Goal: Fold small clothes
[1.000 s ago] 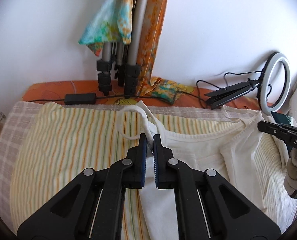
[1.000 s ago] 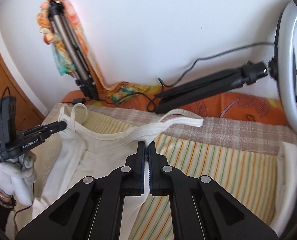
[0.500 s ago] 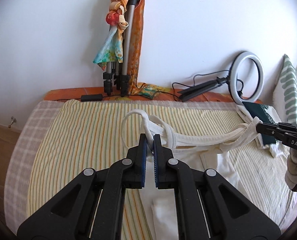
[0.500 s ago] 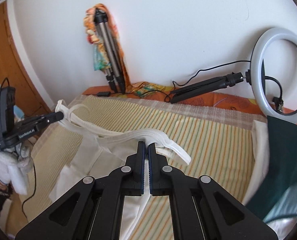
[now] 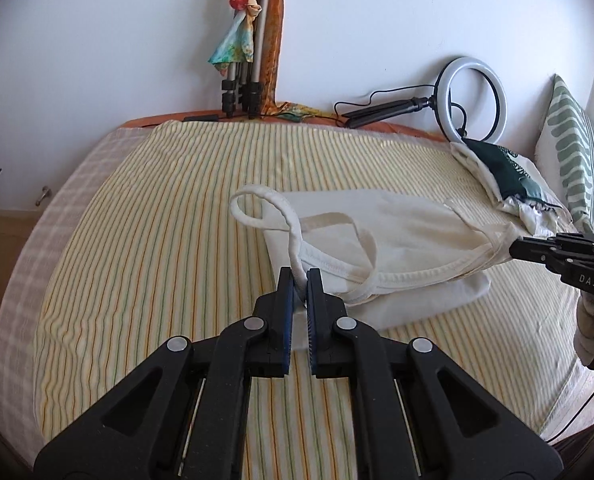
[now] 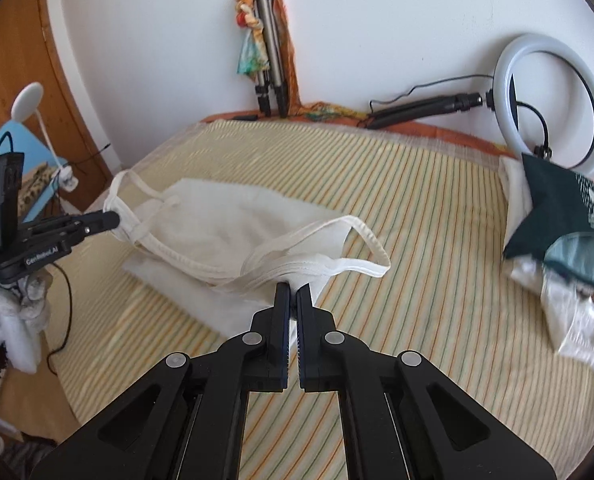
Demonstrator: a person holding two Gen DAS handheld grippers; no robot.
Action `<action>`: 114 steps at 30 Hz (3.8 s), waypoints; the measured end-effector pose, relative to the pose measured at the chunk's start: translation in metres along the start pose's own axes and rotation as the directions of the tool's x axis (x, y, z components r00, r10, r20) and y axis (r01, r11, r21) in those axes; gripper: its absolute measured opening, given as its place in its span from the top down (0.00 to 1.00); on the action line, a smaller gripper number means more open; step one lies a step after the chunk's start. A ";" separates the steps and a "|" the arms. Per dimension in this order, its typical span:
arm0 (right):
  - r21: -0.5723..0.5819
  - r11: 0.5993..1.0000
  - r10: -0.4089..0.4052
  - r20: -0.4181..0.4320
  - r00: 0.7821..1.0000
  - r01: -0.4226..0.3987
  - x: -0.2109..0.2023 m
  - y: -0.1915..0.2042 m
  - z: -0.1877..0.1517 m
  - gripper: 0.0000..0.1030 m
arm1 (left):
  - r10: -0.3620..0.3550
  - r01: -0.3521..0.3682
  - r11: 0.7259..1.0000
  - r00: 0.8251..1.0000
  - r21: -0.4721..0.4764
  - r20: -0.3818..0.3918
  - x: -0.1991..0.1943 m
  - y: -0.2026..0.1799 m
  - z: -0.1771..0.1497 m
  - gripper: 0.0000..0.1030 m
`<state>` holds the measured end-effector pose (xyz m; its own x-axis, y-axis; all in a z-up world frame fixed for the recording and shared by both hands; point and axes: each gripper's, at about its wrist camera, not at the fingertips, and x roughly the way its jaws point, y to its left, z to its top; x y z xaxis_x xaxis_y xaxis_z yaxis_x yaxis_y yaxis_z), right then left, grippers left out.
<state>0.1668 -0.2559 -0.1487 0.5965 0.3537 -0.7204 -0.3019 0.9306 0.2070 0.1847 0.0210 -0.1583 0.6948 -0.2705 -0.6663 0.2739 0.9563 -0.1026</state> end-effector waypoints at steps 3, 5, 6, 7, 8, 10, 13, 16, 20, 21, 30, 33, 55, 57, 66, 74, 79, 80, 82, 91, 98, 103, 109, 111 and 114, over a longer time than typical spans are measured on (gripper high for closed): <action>0.010 1.000 0.004 -0.014 1.000 -0.004 -0.002 0.002 -0.012 0.98 | 0.005 -0.004 1.000 1.000 0.017 -0.006 -0.005 -0.001 -0.008 0.96; -0.023 1.000 0.010 -0.055 0.998 -0.012 -0.002 0.006 -0.018 0.97 | -0.010 0.011 0.999 0.999 0.034 -0.033 -0.010 -0.001 -0.016 0.96; -0.039 0.999 0.001 -0.074 0.997 -0.004 -0.002 0.008 -0.021 0.97 | -0.008 0.010 0.999 0.999 0.047 -0.044 -0.014 -0.002 -0.020 0.93; -0.060 0.998 -0.005 -0.098 0.995 0.000 -0.005 0.011 -0.023 0.97 | -0.012 0.016 0.998 0.998 0.066 -0.055 -0.020 -0.002 -0.024 0.93; -0.066 0.998 0.000 -0.108 0.994 -0.007 -0.008 0.012 -0.024 0.95 | -0.013 0.017 0.997 0.998 0.075 -0.058 -0.025 -0.001 -0.026 0.93; -0.067 0.997 0.023 -0.117 0.993 -0.031 -0.018 0.014 -0.025 0.95 | -0.023 0.029 0.995 0.998 0.098 -0.053 -0.042 -0.001 -0.028 0.93; -0.094 0.994 0.045 -0.087 0.995 -0.053 -0.035 0.021 -0.013 0.95 | -0.035 0.037 0.993 0.999 0.109 -0.018 -0.063 -0.002 -0.017 0.93; -0.106 0.993 0.040 -0.065 0.997 -0.046 -0.032 0.024 0.007 0.95 | -0.033 0.033 0.993 0.999 0.114 0.003 -0.063 -0.003 0.006 0.93; -0.078 0.996 0.044 -0.095 0.995 -0.051 -0.001 0.017 0.033 0.95 | -0.040 0.043 0.992 0.999 0.118 -0.024 -0.033 -0.012 0.033 0.93; -0.077 0.997 0.024 -0.103 0.994 -0.032 0.010 0.017 0.038 0.95 | -0.050 0.054 0.991 0.998 0.124 -0.040 -0.022 -0.017 0.038 0.93; -0.033 0.998 0.042 -0.266 0.963 -0.053 0.052 0.012 0.019 0.95 | -0.048 0.102 0.962 0.976 0.254 -0.211 0.030 -0.037 0.023 0.93; -0.090 0.994 0.042 -0.278 0.960 -0.070 0.038 0.018 -0.001 0.94 | -0.019 0.088 0.955 0.971 0.285 -0.237 0.026 -0.026 -0.007 0.93; 0.104 0.994 0.027 -0.092 0.995 -0.018 0.051 -0.042 0.059 0.43 | -0.048 0.065 0.985 0.993 0.157 -0.111 0.018 -0.010 0.020 0.93; 0.208 0.975 0.094 -0.097 0.991 -0.072 0.063 -0.060 0.056 0.43 | -0.076 0.086 0.993 0.989 0.075 -0.124 0.030 0.005 0.024 0.93; 0.393 0.890 0.275 -0.059 0.960 -0.231 0.089 -0.091 0.045 0.73 | -0.382 0.290 0.866 0.909 -0.407 -0.165 0.091 0.085 0.049 0.69; 0.431 0.856 0.336 -0.042 0.941 -0.286 0.094 -0.092 0.048 0.83 | -0.526 0.402 0.749 0.844 -0.527 -0.104 0.115 0.084 0.059 0.71; 0.475 0.825 0.369 -0.045 0.928 -0.305 0.106 -0.097 0.048 0.79 | -0.490 0.358 0.765 0.863 -0.535 -0.123 0.129 0.078 0.058 0.79; 0.482 0.820 0.369 -0.035 0.929 -0.308 0.107 -0.096 0.048 0.79 | -0.476 0.348 0.768 0.872 -0.537 -0.116 0.129 0.078 0.058 0.91; 0.489 0.819 0.352 -0.012 0.936 -0.302 0.106 -0.095 0.049 0.92 | -0.448 0.334 0.783 0.888 -0.524 -0.104 0.124 0.078 0.057 0.97; 0.410 0.894 0.204 -0.013 0.979 -0.181 0.098 -0.082 0.053 0.98 | -0.299 0.250 0.858 0.953 -0.448 -0.043 0.108 0.074 0.058 0.98; 0.320 0.946 0.063 -0.052 0.997 -0.043 0.070 -0.083 0.056 0.93 | -0.184 0.155 0.906 0.982 -0.394 -0.036 0.074 0.098 0.056 0.98; 0.180 0.976 0.147 -0.121 0.982 -0.124 0.051 -0.065 0.052 0.93 | -0.180 0.159 0.950 0.982 -0.269 -0.055 0.046 0.076 0.048 0.98; 0.002 0.987 0.154 -0.257 0.954 -0.158 0.037 -0.030 0.028 0.93 | -0.188 0.168 0.975 0.973 -0.147 -0.131 0.040 0.037 0.034 0.98; -0.073 0.987 0.113 -0.314 0.943 -0.143 0.033 -0.017 0.012 0.93 | -0.184 0.169 0.980 0.970 -0.106 -0.158 0.040 0.027 0.027 0.98; -0.128 0.980 0.098 -0.360 0.928 -0.153 0.025 -0.004 -0.009 0.93 | -0.154 0.151 0.988 0.969 -0.028 -0.193 0.038 0.015 0.014 0.98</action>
<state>0.1764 -0.2520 -0.1736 0.2563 0.3859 -0.8862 -0.4820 0.8457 0.2288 0.2243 0.0234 -0.1753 0.5031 -0.3880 -0.7722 0.3571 0.9070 -0.2231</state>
